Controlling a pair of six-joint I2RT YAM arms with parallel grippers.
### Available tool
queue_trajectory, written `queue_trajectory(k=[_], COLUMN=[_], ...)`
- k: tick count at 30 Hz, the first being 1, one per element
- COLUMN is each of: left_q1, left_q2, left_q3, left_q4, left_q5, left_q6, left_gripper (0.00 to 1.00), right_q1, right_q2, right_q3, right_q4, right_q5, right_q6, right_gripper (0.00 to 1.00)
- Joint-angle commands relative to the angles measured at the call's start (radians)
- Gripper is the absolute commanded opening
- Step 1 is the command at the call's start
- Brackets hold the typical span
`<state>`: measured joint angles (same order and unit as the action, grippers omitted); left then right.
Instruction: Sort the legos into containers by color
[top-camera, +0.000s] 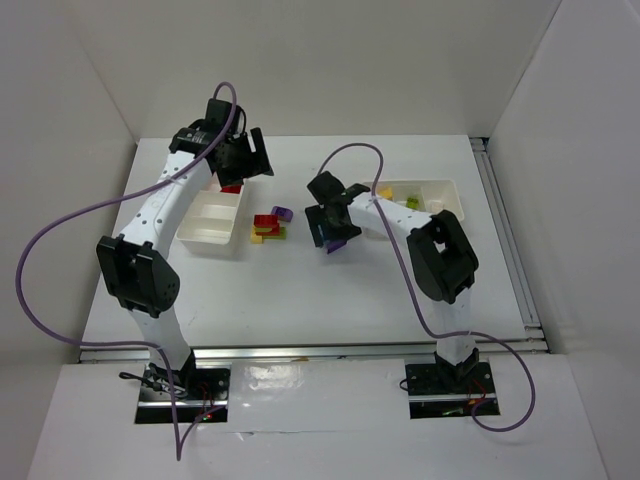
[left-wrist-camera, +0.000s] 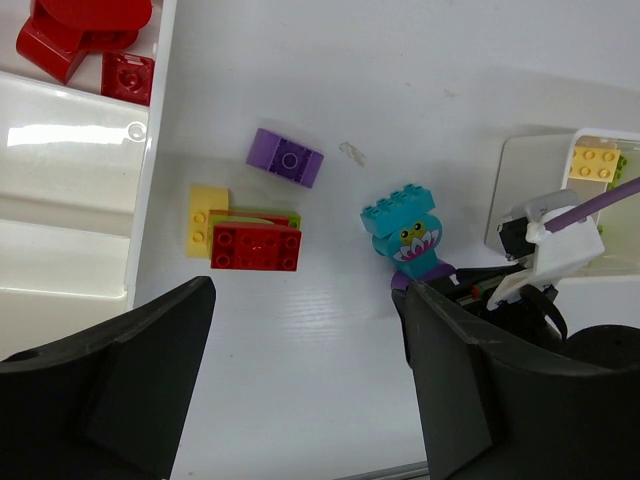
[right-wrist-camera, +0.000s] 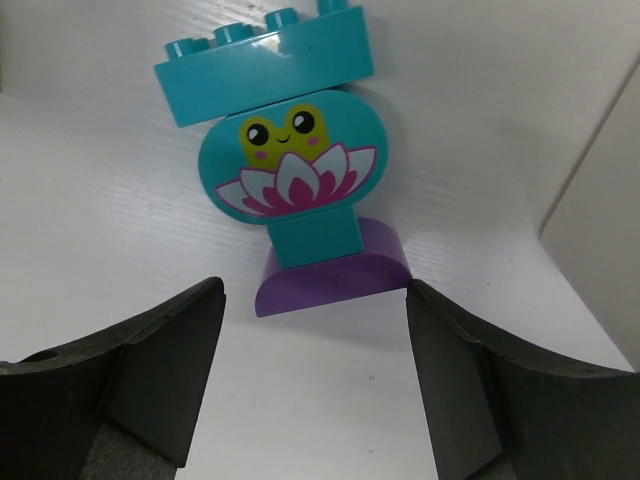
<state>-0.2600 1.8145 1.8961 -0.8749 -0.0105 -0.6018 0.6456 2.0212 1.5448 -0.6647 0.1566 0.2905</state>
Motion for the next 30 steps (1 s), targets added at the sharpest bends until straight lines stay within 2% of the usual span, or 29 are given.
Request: queue_trajectory(k=[1,4,11,15,18,25,30], left_q1=[0.001,0.001,0.001,0.001,0.001,0.001,0.001], left_q2=[0.003,0.003,0.014,0.014,0.014,0.014,0.005], left_q3=[0.014,0.014,0.014,0.014,0.014,0.005,-0.005], left_q4=[0.004,0.004,0.004,0.004,0.004,0.004,0.004], left_q5=[0.007,0.018,0.027,0.027,0.027,0.027,0.018], left_q6=[0.017,0.017,0.017,0.017,0.017,0.017,0.027], left_gripper=[0.87,0.87,0.87,0.87,0.87,0.87,0.87], right_q1=[-0.011,-0.011,-0.011,-0.011,-0.011,-0.020,-0.029], right_q2=[0.010,0.010,-0.009,-0.009,0.011,0.174,0.275], right_q3=[0.028,0.028,0.038,0.087,0.129,0.317,0.440], right_q4=[0.019,-0.027,-0.036,-0.036,-0.024,-0.058,-0.072], right_q5=[0.059,0.122,0.080,0.070,0.049,0.040,-0.049], right_q6=[0.015,0.082,0.136,0.145,0.145,0.127,0.092], right_gripper=[0.80,0.70,0.69,0.79,0.81,0.83,0.83])
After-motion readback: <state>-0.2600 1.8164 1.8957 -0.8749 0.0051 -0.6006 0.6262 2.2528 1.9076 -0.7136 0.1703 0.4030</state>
